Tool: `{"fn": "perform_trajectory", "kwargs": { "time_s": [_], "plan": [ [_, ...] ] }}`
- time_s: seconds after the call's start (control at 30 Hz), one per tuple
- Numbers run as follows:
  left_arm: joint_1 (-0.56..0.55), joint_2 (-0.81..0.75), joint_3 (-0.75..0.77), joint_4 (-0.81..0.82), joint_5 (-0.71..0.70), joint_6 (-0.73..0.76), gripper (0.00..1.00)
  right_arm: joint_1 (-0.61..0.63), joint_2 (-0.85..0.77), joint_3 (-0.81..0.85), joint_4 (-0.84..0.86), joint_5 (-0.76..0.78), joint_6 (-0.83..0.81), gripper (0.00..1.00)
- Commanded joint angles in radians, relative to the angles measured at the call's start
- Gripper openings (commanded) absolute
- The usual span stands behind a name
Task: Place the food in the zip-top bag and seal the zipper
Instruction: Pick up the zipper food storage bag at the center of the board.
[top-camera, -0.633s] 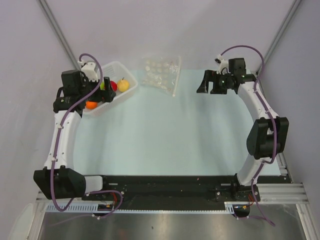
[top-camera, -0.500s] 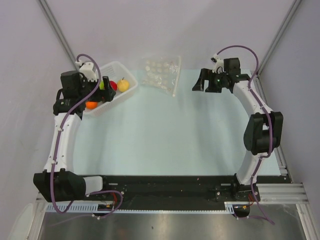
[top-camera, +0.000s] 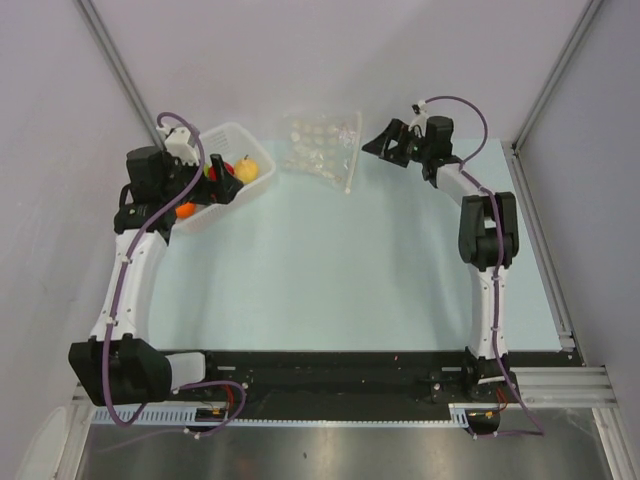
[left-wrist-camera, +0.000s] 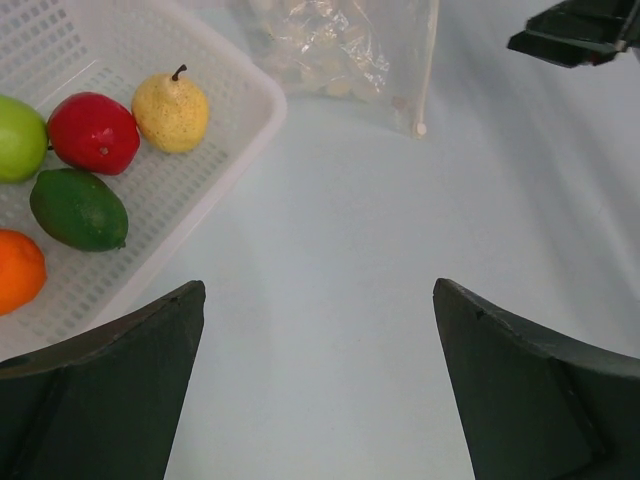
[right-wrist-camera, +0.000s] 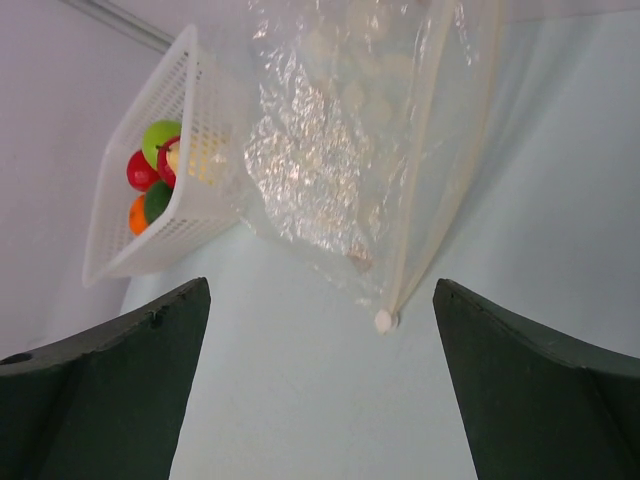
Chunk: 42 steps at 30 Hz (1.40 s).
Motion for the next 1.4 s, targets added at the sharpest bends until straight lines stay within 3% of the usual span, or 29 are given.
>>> {"fn": "perform_trajectory", "kwargs": {
  "time_s": [0.0,0.1,0.47,0.67,0.77,0.8,0.87,0.9,0.93,1.0,1.2,1.37],
  "plan": [
    [0.003,-0.022,-0.006,0.069,0.052,0.001,1.0,0.017,0.175,0.193,0.198,-0.013,0.135,0.97],
    [0.003,-0.016,-0.011,0.067,0.051,0.012,1.0,0.023,0.271,0.318,0.209,-0.012,0.185,0.95],
    [0.002,0.052,0.015,0.036,0.083,0.001,0.99,0.071,0.482,0.458,0.275,0.003,0.216,0.9],
    [0.002,0.079,0.055,0.018,0.143,-0.014,1.0,0.074,0.541,0.497,0.374,-0.027,0.296,0.76],
    [0.002,0.084,0.058,0.001,0.133,-0.008,1.0,0.077,0.552,0.502,0.457,-0.064,0.379,0.56],
    [0.0,0.084,0.058,-0.005,0.123,-0.01,1.0,0.078,0.549,0.504,0.473,-0.073,0.391,0.41],
    [0.002,0.081,0.057,-0.016,0.117,-0.014,1.0,0.075,0.533,0.498,0.502,-0.099,0.423,0.24],
    [0.0,0.078,0.057,-0.017,0.114,-0.011,1.0,0.074,0.521,0.488,0.505,-0.108,0.426,0.07],
    [0.002,0.076,0.058,-0.023,0.107,-0.013,1.0,0.071,0.475,0.467,0.508,-0.116,0.429,0.0],
    [0.002,0.073,0.071,-0.027,0.103,-0.014,1.0,0.059,0.406,0.374,0.508,-0.136,0.39,0.0],
    [0.003,0.087,0.141,-0.053,0.11,-0.019,1.0,0.031,0.092,0.229,0.233,-0.188,0.042,0.0],
    [0.002,0.095,0.195,-0.047,0.078,-0.094,1.0,0.029,-0.135,0.217,-0.184,-0.049,-0.179,0.0]
  ]
}}
